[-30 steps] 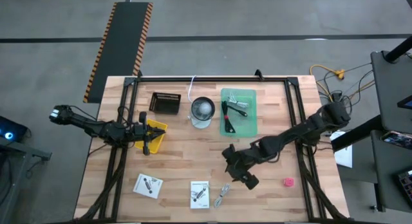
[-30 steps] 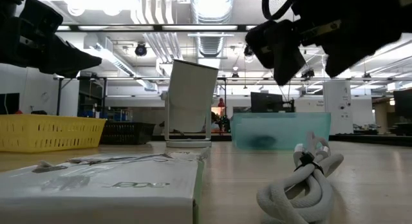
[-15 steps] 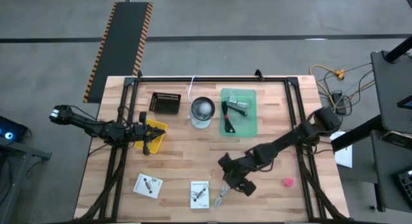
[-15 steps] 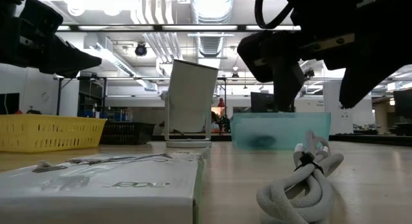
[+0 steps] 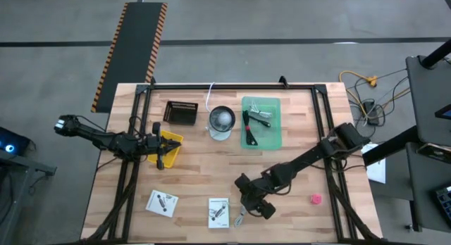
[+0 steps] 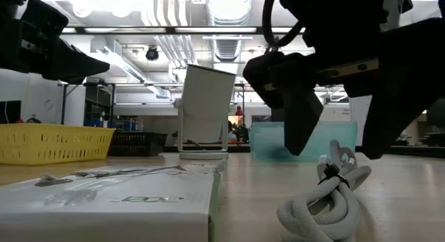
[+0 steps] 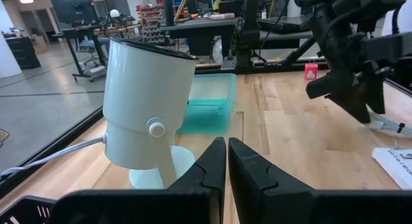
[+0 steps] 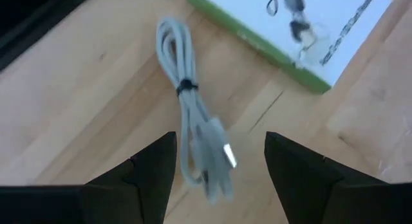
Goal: Pick and place items into bin
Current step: Put the white charger cable into the green bin
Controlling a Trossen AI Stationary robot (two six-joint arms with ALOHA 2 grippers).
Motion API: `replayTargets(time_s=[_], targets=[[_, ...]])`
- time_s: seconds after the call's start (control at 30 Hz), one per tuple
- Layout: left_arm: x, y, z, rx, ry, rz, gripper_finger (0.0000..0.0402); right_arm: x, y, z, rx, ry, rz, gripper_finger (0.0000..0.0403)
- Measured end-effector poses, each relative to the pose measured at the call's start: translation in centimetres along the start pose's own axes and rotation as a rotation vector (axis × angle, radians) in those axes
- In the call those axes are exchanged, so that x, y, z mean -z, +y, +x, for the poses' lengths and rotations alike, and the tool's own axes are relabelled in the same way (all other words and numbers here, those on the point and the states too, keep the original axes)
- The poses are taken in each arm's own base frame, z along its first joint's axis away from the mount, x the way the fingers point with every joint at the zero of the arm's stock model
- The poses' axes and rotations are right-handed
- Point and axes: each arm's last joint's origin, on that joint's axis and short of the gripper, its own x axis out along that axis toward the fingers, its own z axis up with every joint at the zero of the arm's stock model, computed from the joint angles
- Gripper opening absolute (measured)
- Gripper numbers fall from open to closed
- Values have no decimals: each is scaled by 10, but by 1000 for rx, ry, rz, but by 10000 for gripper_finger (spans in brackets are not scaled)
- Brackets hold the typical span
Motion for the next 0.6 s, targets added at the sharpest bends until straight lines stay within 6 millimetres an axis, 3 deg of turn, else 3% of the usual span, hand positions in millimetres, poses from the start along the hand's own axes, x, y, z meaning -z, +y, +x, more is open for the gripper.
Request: replayTargets(time_s=[0.6], targets=[[1, 0, 1, 0, 10, 5, 2, 4, 2, 10, -12, 36, -24, 214]])
